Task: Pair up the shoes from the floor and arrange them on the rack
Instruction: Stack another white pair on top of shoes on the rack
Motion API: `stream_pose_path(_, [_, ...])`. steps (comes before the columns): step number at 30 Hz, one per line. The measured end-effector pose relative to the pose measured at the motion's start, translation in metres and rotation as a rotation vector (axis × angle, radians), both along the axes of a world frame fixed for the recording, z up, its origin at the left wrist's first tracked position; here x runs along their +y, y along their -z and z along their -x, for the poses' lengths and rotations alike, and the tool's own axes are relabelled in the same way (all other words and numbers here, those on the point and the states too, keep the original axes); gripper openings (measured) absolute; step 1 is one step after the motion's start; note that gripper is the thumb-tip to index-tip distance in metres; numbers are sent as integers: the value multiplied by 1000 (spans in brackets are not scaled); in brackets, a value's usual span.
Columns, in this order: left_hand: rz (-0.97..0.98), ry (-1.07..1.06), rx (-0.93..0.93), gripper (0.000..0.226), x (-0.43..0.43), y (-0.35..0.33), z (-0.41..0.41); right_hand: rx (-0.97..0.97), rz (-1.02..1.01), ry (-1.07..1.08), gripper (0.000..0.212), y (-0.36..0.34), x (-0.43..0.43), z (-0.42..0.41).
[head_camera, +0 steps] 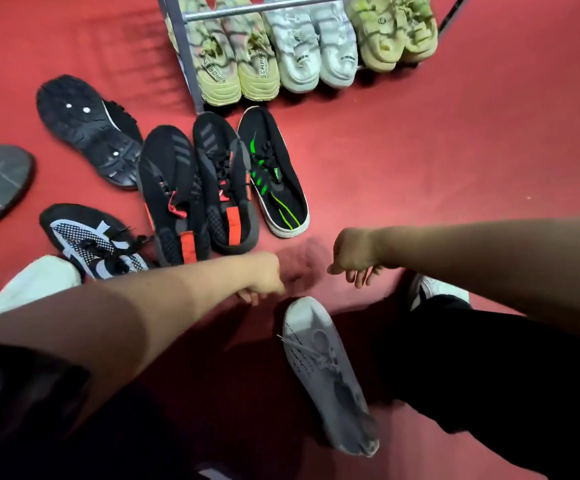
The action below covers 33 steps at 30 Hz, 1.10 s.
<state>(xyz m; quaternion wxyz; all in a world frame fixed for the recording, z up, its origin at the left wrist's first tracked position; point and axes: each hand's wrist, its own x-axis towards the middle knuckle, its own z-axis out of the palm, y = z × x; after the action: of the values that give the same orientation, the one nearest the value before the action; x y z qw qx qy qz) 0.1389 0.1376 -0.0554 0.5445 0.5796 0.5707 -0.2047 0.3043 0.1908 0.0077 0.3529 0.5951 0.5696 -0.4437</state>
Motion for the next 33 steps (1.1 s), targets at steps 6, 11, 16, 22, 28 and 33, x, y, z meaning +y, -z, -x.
stream_pose_path(6, [215,-191,-69,20,-33,31,-14,-118,117,-47,25,47,-62,-22])
stream_pose_path(11, [151,-298,-149,15,-51,46,-25,-44,106,23,30,59,-90,-32])
stream_pose_path(16, [16,-270,-115,16,-49,41,-23,-41,-77,-46,19,59,-86,-20])
stream_pose_path(22, [-269,-388,-118,17,29,-13,29,254,-205,215,28,29,-4,12])
stream_pose_path(28, [-478,-795,-256,14,86,-60,97,514,-242,419,2,15,64,62])
stream_pose_path(33, [-476,-938,-334,10,95,-75,149,592,-403,416,34,13,89,111])
